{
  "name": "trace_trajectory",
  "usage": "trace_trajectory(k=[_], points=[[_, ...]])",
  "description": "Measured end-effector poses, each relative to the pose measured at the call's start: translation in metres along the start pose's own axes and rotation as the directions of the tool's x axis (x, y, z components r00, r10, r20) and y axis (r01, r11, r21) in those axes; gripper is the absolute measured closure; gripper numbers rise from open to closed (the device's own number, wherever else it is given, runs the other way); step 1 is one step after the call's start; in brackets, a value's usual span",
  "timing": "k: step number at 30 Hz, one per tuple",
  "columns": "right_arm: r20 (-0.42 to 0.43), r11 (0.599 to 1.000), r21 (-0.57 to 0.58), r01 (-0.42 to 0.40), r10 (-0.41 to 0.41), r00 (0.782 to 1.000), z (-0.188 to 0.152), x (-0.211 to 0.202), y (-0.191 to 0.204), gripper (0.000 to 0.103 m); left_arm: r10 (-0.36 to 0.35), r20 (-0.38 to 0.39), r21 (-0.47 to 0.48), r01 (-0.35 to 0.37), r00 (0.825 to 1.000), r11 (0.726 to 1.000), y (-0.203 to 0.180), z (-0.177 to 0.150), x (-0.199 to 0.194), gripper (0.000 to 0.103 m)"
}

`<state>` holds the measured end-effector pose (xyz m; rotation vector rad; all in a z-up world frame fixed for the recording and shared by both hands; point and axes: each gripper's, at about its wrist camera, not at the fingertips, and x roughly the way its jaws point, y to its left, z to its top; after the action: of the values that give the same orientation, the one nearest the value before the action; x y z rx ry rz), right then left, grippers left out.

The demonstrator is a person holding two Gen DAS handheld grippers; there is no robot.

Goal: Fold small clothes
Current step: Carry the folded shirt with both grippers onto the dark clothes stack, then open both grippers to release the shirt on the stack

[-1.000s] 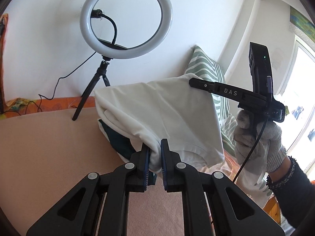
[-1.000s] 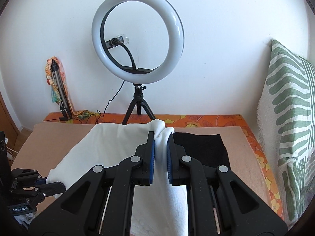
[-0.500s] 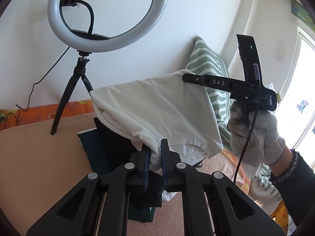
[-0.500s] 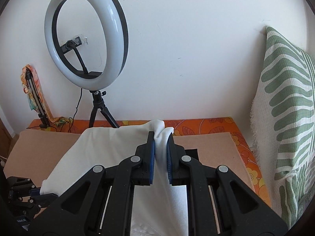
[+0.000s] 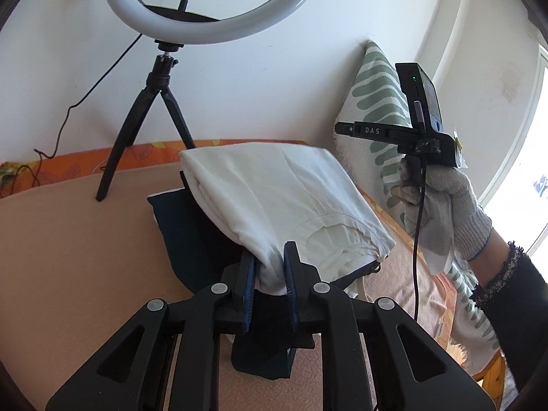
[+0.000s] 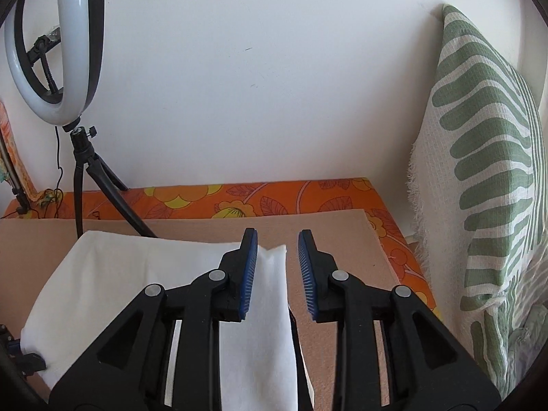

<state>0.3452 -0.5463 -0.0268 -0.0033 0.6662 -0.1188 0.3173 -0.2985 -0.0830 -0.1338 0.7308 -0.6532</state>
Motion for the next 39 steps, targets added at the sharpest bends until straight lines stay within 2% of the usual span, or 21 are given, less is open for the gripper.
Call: trace_trajectory(k=[1, 2, 3, 4, 6, 10, 14, 28, 30, 31, 32, 39], points=[[0.008, 1.0, 0.014, 0.0, 0.0, 1.0, 0.001, -0.003, -0.003, 0.056, 0.02, 0.002, 0.005, -0.02, 1.0, 1.0, 0.0, 0.0, -0.002, 0.076], [0.015, 1.0, 0.025, -0.007, 0.006, 1.0, 0.002, -0.008, -0.005, 0.052, 0.038, 0.007, 0.009, -0.038, 0.999, 0.999, 0.0, 0.0, -0.005, 0.067], [0.024, 1.0, 0.029, -0.011, 0.011, 1.0, 0.004, -0.012, -0.006, 0.049, 0.058, 0.014, 0.01, -0.059, 0.998, 0.998, -0.001, 0.001, -0.008, 0.045], [0.032, 1.0, 0.029, -0.011, 0.01, 0.999, 0.005, -0.016, -0.007, 0.049, 0.075, 0.031, 0.01, -0.075, 0.997, 0.997, -0.001, 0.001, -0.012, 0.034], [0.04, 1.0, 0.028, -0.006, 0.005, 0.999, 0.006, -0.024, -0.007, 0.047, 0.074, 0.051, 0.017, -0.075, 0.996, 0.997, -0.003, 0.002, -0.019, 0.032], [0.047, 0.999, 0.035, -0.012, 0.011, 0.999, 0.005, -0.036, -0.006, 0.032, 0.076, 0.034, 0.028, -0.077, 0.997, 0.997, -0.008, 0.002, -0.025, 0.03], [0.058, 0.999, 0.038, -0.013, 0.011, 0.998, 0.001, -0.05, 0.0, 0.029, 0.086, 0.041, 0.048, -0.088, 0.995, 0.995, -0.014, -0.001, -0.034, 0.027], [0.089, 0.999, 0.035, 0.004, -0.007, 0.996, -0.012, -0.116, 0.024, 0.028, 0.095, 0.072, 0.066, -0.1, 0.993, 0.993, -0.032, -0.009, -0.082, 0.024], [0.099, 0.999, 0.035, 0.012, -0.015, 0.995, -0.014, -0.128, 0.027, 0.023, 0.096, 0.081, 0.068, -0.102, 0.992, 0.993, -0.034, -0.01, -0.091, 0.024], [0.112, 0.999, 0.037, 0.015, -0.019, 0.994, -0.015, -0.135, 0.03, 0.016, 0.096, 0.087, 0.069, -0.102, 0.992, 0.992, -0.036, -0.011, -0.096, 0.023], [0.126, 0.999, 0.039, 0.019, -0.024, 0.992, -0.016, -0.142, 0.032, 0.014, 0.096, 0.093, 0.071, -0.102, 0.991, 0.992, -0.037, -0.012, -0.1, 0.023], [0.162, 0.999, 0.028, 0.017, -0.021, 0.987, -0.026, -0.184, 0.051, 0.01, 0.094, 0.121, 0.083, -0.104, 0.988, 0.991, -0.045, -0.024, -0.131, 0.022]])
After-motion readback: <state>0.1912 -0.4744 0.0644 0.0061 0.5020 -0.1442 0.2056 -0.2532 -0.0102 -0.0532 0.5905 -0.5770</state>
